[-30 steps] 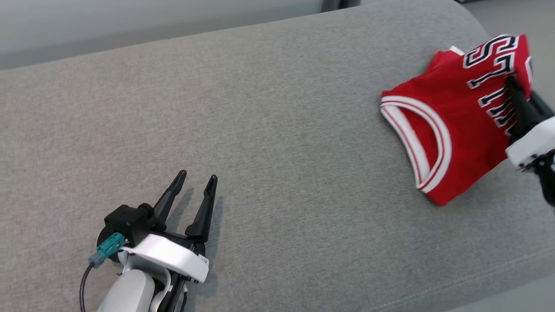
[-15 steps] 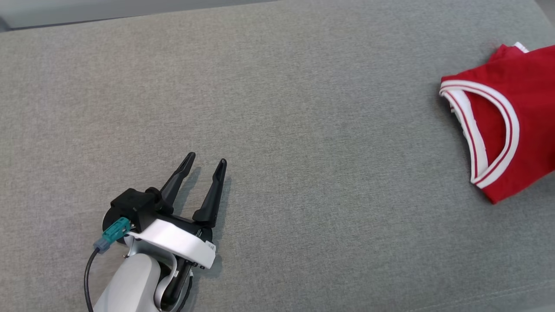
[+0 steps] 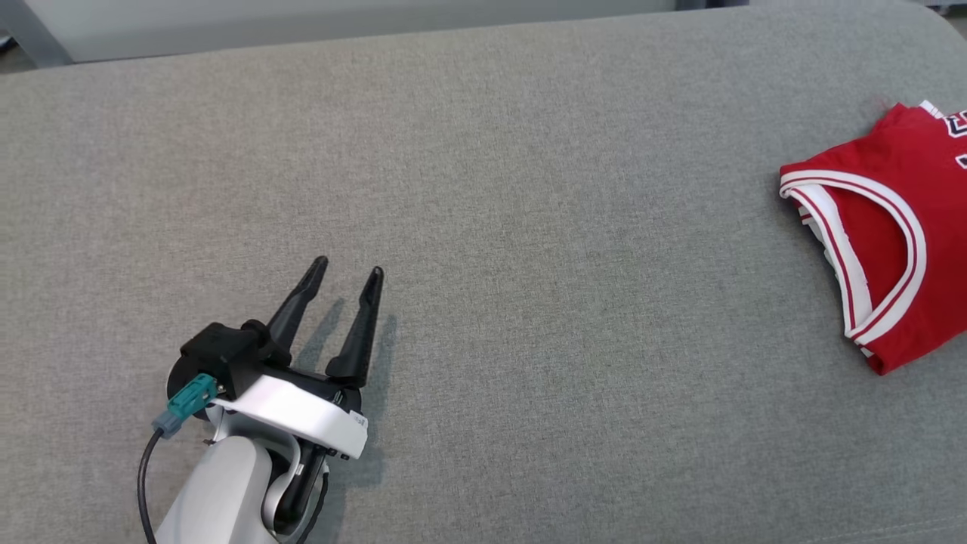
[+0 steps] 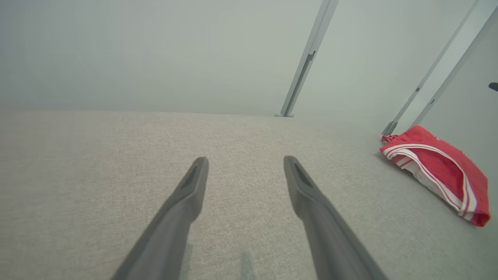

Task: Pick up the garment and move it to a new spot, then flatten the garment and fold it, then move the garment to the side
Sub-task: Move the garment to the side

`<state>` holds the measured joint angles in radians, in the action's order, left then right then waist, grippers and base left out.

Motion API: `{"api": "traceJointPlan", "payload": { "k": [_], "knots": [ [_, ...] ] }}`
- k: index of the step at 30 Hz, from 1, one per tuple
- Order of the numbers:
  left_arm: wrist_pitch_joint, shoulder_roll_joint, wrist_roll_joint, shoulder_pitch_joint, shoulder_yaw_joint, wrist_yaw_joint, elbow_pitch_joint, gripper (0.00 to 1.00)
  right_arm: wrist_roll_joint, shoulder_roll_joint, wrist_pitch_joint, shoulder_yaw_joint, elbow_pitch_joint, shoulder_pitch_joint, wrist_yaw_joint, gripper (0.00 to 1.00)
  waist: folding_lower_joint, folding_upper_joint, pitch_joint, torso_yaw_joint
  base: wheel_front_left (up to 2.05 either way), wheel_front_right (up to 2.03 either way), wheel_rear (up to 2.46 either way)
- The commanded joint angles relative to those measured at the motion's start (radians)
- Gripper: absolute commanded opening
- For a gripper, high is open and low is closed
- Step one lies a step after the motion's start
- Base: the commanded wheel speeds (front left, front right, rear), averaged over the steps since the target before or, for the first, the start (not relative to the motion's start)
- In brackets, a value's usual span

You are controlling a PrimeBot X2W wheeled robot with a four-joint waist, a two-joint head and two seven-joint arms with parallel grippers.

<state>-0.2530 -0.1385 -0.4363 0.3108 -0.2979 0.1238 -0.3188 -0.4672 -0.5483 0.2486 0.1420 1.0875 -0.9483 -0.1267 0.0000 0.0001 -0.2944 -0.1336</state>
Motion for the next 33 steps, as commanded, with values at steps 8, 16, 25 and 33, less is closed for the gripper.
{"api": "traceJointPlan", "payload": {
  "k": [8, 16, 25, 33],
  "knots": [
    [-0.009, 0.014, 0.042, -0.043, 0.102, 0.007, 0.019, 1.0, 0.237, 0.21, 0.013, -0.228, -0.442, 0.335, -0.004, 1.0, 0.0, -0.0001, 0.085, 0.026, 0.0, 0.0, 0.0],
    [-0.009, 0.045, 0.112, -0.098, 0.198, 0.003, 0.003, 1.0, 0.29, 0.34, 0.013, -0.21, -0.674, 0.543, -0.004, 1.0, 0.0, -0.0001, 0.156, 0.06, 0.0, 0.0, 0.0],
    [-0.009, 0.07, 0.183, -0.156, 0.277, -0.009, 0.014, 1.0, 0.299, 0.387, 0.013, -0.215, -0.755, 0.667, -0.004, 1.0, 0.0, -0.0001, 0.22, 0.096, 0.0, 0.0, 0.0],
    [-0.009, 0.083, 0.231, -0.226, 0.328, -0.021, 0.016, 1.0, 0.293, 0.42, 0.013, -0.191, -0.777, 0.769, -0.004, 1.0, 0.0, -0.0001, 0.283, 0.118, 0.0, 0.0, 0.0]
  ]
}}
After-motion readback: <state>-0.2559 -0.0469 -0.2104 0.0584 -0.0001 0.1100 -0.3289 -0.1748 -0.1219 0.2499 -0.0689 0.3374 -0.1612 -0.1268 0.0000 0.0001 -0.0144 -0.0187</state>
